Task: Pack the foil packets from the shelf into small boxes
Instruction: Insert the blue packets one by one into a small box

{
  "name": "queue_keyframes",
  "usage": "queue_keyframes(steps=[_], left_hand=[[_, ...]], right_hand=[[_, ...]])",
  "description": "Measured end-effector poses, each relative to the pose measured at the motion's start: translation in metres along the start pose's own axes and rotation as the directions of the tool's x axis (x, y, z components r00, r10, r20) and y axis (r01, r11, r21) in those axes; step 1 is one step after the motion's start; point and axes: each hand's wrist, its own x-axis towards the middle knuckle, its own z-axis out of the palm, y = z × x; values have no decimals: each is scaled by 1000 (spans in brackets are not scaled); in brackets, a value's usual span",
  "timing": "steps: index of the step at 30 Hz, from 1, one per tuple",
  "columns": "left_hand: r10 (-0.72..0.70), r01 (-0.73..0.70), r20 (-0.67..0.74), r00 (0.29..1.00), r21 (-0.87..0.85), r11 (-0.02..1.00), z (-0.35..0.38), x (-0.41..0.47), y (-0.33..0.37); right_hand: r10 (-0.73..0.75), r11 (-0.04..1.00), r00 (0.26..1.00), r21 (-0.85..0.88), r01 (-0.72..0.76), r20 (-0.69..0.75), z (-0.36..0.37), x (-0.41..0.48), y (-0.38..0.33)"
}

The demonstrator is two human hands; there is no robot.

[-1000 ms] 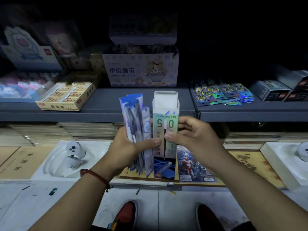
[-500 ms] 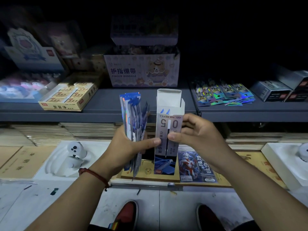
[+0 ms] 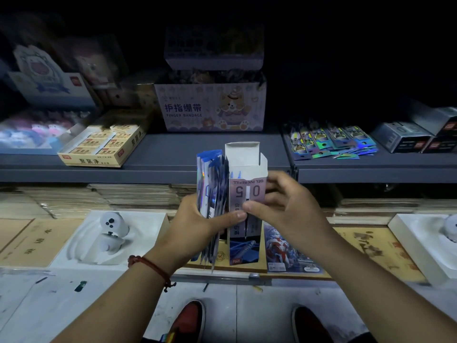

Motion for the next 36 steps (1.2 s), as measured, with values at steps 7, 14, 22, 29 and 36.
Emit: queue_keyframes(steps=[7,14,22,29,36], left_hand=[[32,-24,-53,998,139,990,5,5,-4],[62,-58,-4,998,291,955,7,7,-9],[98,-76,-24,995,460,884,3,9,-16],[186,-145,-19,982,555,819,3,8,-13],[206,-133,-24,978,688,713,-6,16,-27]], right_hand=[[-501,847,817,-352,397,-284,15,-10,-6],[-505,849,828,-317,424,-245,16,-9,-5],[-473,868,840,-302,394,-264,14,-11,-8],[-361,915,895,-283,287,-262,13,-11,-7],[-251,915,950,-366,170,-186,13,-12,-7]])
